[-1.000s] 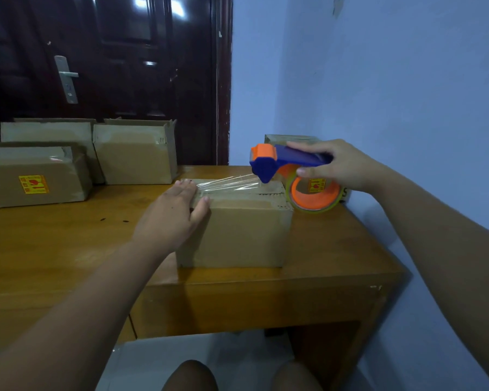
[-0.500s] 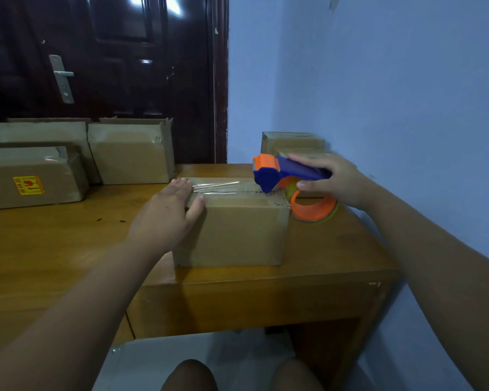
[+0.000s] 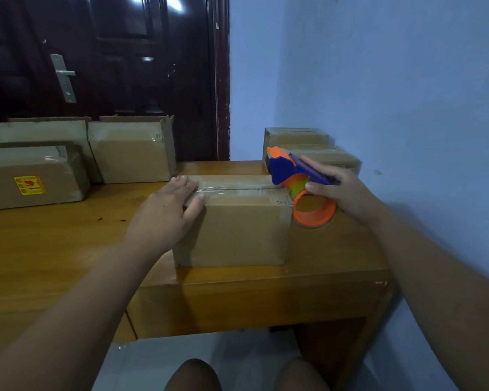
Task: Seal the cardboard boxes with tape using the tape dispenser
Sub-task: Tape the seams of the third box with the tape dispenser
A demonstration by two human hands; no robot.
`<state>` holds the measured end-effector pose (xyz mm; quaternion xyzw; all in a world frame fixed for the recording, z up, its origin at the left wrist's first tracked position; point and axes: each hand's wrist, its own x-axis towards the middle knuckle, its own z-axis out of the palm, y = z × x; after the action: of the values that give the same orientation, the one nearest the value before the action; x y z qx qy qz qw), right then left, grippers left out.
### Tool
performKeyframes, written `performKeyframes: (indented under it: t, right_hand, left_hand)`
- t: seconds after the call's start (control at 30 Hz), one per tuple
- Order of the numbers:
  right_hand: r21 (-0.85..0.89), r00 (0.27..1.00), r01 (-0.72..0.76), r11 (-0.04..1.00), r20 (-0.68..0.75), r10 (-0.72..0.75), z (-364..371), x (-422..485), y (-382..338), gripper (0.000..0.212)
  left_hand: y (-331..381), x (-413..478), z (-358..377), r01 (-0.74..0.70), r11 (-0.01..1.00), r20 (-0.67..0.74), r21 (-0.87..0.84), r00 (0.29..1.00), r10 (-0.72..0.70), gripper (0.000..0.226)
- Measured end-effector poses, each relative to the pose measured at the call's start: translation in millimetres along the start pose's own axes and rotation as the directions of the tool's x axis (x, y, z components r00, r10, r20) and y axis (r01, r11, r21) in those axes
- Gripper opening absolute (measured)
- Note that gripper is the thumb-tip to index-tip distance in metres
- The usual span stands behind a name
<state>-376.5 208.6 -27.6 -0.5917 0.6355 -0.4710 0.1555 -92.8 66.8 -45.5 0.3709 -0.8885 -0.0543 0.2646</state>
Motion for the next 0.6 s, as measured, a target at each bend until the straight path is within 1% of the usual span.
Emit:
performKeyframes:
  t: [0.17, 0.27, 0.33, 0.4, 0.43, 0.47, 0.53, 0.6]
  right_hand:
    - [0.08, 0.999, -0.016, 0.997, -0.039, 0.019, 6.2, -3.1, 9.5, 0.053]
    - [0.084, 0.999, -0.019, 0.996, -0.045, 0.023, 7.3, -3.8, 8.6, 0.052]
    - [0.077, 0.999, -0.009, 0.997, -0.048, 0.012, 9.3, -4.0, 4.9, 0.057]
    - [0.075, 0.999, -0.001, 0.997, -0.041, 0.005, 13.0, -2.9, 0.8, 0.058]
    - [0.073, 0.999, -0.001, 0.997, -0.034, 0.004, 16.1, -1.5, -0.9, 0.057]
    - [0.071, 1.0, 0.0, 0.997, -0.028, 0.002, 19.5, 0.1, -2.2, 0.056]
    - [0.073, 1.0, 0.003, 0.997, -0.027, -0.001, 30.0, 4.4, -4.1, 0.055]
    - [0.062, 0.999, 0.012, 0.998, -0.032, -0.01, 43.0, 8.3, -6.9, 0.055]
  left_hand:
    - [1.3, -1.2, -0.2, 0.002, 1.0, 0.015, -0.017, 1.0, -0.002, 0.049]
    - [4.3, -1.8, -2.8, 0.008, 1.0, 0.028, -0.009, 1.0, -0.008, 0.046]
    - [7.7, 0.2, -7.8, 0.012, 0.995, 0.033, 0.095, 0.999, -0.016, 0.046]
    - [15.5, 3.2, -12.1, -0.029, 0.968, 0.011, 0.25, 1.0, 0.027, 0.046]
    - [21.9, 3.7, -13.7, -0.053, 0.957, 0.017, 0.284, 0.999, 0.051, 0.048]
    - [29.7, 3.0, -14.5, -0.075, 0.957, 0.045, 0.281, 0.997, 0.065, 0.052]
    - [45.8, 0.2, -12.8, -0.118, 0.961, 0.148, 0.248, 0.986, 0.083, 0.071]
    - [57.5, -0.1, -8.5, -0.166, 0.943, 0.219, 0.287, 0.97, 0.104, 0.087]
